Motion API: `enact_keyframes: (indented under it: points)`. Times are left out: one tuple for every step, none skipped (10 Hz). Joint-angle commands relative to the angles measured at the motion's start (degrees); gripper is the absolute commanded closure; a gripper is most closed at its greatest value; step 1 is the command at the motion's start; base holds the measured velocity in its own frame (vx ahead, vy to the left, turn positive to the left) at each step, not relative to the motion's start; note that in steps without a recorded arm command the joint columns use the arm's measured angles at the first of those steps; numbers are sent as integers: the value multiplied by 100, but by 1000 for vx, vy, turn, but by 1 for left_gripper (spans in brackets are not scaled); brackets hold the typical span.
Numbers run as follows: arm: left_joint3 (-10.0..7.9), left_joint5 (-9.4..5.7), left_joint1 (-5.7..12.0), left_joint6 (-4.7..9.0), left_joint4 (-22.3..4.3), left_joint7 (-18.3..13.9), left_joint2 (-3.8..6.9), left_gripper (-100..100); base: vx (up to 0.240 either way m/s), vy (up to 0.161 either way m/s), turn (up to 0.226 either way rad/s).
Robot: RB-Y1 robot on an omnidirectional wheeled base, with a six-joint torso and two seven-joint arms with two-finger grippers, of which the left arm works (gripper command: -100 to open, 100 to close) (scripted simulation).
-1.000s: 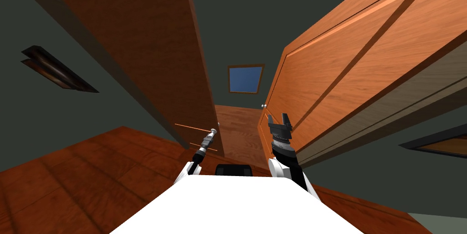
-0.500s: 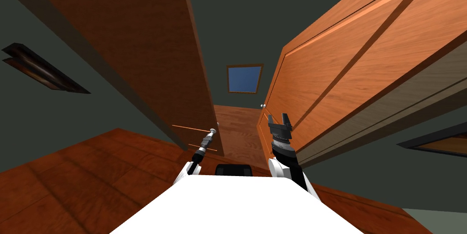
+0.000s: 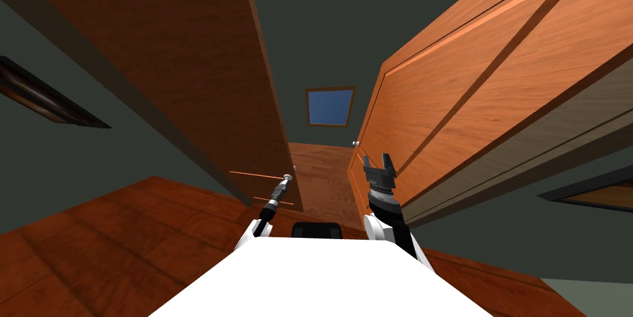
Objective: Push the door open
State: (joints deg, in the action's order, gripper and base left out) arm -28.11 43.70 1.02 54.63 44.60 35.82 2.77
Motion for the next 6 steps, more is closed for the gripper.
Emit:
enact_keyframes:
  points:
    - [-73, -81, 43, -29, 35, -286, 62, 100, 21, -6, -33]
    - [-73, -81, 43, -29, 35, -291, 62, 100, 19, -7, -15]
    - [-73, -81, 43, -29, 35, -291, 62, 100, 8, -4, 1]
    - [-103, -130, 51, -46, 31, -522, 71, 100, 22, -6, -26]
    - [-132, -180, 60, -62, 26, -725, 80, 100, 30, -16, -45]
    - [-162, -229, 69, -79, 21, -899, 89, 100, 41, -8, -44]
